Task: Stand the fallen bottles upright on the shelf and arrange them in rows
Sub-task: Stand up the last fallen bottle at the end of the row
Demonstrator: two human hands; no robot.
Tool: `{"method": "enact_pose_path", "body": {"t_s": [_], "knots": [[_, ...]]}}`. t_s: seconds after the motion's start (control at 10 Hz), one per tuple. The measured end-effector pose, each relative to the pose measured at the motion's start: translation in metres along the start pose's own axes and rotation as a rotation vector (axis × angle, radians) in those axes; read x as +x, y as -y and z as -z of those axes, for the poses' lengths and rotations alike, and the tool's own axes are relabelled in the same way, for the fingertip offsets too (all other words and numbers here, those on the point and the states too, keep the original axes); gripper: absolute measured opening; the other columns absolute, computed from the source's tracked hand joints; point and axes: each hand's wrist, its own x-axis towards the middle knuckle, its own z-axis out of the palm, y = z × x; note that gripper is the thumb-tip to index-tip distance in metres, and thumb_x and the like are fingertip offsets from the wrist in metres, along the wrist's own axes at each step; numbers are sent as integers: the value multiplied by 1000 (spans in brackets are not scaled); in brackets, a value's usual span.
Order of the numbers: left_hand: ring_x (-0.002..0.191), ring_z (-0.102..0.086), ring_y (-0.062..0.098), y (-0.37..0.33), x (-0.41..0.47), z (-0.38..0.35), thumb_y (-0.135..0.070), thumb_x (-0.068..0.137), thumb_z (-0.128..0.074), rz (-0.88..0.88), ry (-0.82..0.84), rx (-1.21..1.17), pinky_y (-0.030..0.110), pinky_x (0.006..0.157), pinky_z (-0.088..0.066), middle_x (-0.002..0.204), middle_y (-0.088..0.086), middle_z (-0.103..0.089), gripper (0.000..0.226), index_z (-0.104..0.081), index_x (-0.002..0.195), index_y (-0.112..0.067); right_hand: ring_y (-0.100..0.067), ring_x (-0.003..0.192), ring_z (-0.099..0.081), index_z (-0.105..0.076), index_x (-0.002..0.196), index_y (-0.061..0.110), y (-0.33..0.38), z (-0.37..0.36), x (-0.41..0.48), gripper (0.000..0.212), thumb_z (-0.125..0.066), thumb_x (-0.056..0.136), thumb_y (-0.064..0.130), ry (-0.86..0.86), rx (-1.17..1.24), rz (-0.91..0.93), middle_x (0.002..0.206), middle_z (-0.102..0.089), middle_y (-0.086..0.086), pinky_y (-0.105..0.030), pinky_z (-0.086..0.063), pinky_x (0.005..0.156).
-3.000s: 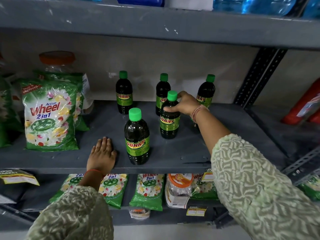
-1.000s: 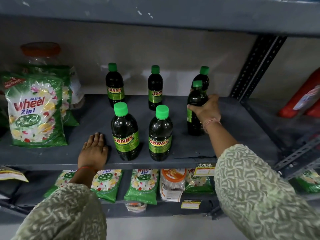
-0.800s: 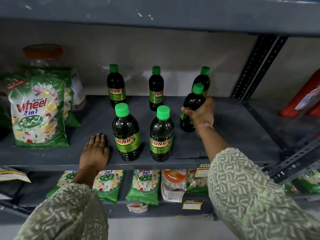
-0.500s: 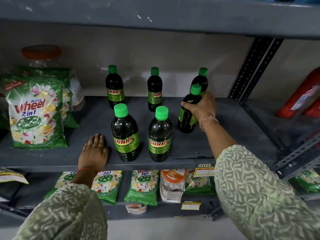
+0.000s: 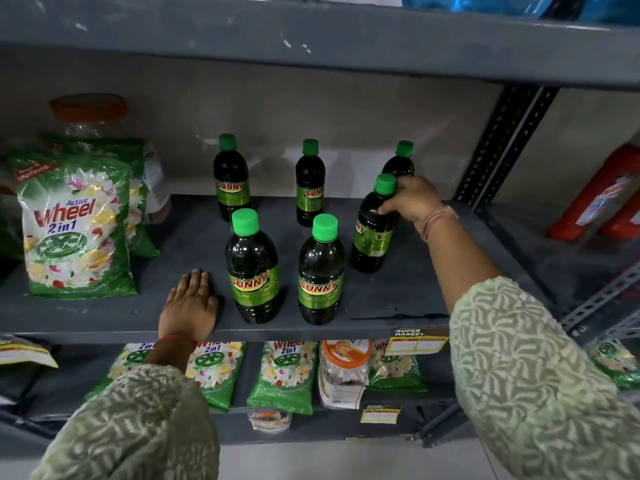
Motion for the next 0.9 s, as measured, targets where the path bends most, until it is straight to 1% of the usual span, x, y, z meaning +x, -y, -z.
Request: {"method": "enact_pose_path", "body": {"t_s": [0.1,0.2,0.3,0.4,0.5,0.6,0.7,0.8,0.9], "knots": [[146,-7,25,0,-1,1,-25,95,-28,1,3,1,39,120,-9,157,9,-10,54,-12,145,-9,-33,112,-54,-56,114,8,1,-10,-4,73,-80,55,44,-83,-159,14,119,-59,-16,-39,-46,97],[146,-7,25,0,-1,1,-25,96,-28,-1,0,-1,39,120,-9,157,9,-10,54,-12,145,-10,-36,108,-56,-56,109,1,2,-15,-9,65,-81,59,35,-156,-203,82,115,-60,-20,-43,-47,94],[146,-7,25,-1,-2,1,-24,96,-28,2,-2,-6,38,120,-9,157,9,-9,54,-12,145,-10,-32,108,-59,-58,109,3,2,-8,-5,53,-81,62,13,-66,-133,60,116,-64,-17,-40,-47,97],[146,-6,24,-1,-1,1,-24,96,-27,1,3,-12,38,120,-9,158,8,-8,54,-11,145,-10,-33,115,-55,-55,116,4,2,-2,4,55,-76,65,0,47,-158,36,122,-61,-17,-43,-43,103],[146,-5,23,0,-1,1,-25,96,-27,10,6,-6,37,120,-8,158,7,-8,53,-11,145,-11,-33,121,-51,-49,124,7,3,-3,8,69,-79,62,9,165,-156,-8,127,-58,-14,-45,-39,106],[146,-7,23,-1,0,1,-25,96,-28,9,-5,-9,37,120,-9,158,8,-9,54,-12,145,-11,-35,123,-45,-44,125,10,0,-15,-7,91,-80,51,52,38,-221,-8,131,-50,-15,-43,-39,105],[146,-7,23,-1,-1,1,-26,95,-29,7,-9,3,37,120,-9,157,8,-10,54,-13,145,-10,-35,119,-45,-49,115,2,-4,-25,-18,73,-80,61,39,-137,-216,87,126,-50,-20,-30,-36,96],[146,-8,23,0,-1,1,-26,95,-29,8,-14,13,37,120,-10,157,8,-10,54,-13,145,-10,-28,112,-55,-57,112,2,-4,-21,-20,55,-81,64,16,-79,-79,104,120,-59,-16,-20,-35,81],[146,-8,23,-1,-1,1,-25,95,-29,5,-16,14,37,120,-10,157,8,-11,54,-13,145,-10,-21,105,-56,-60,111,4,-5,-21,-22,51,-79,65,10,-48,2,86,117,-62,-14,-22,-36,82]]}}
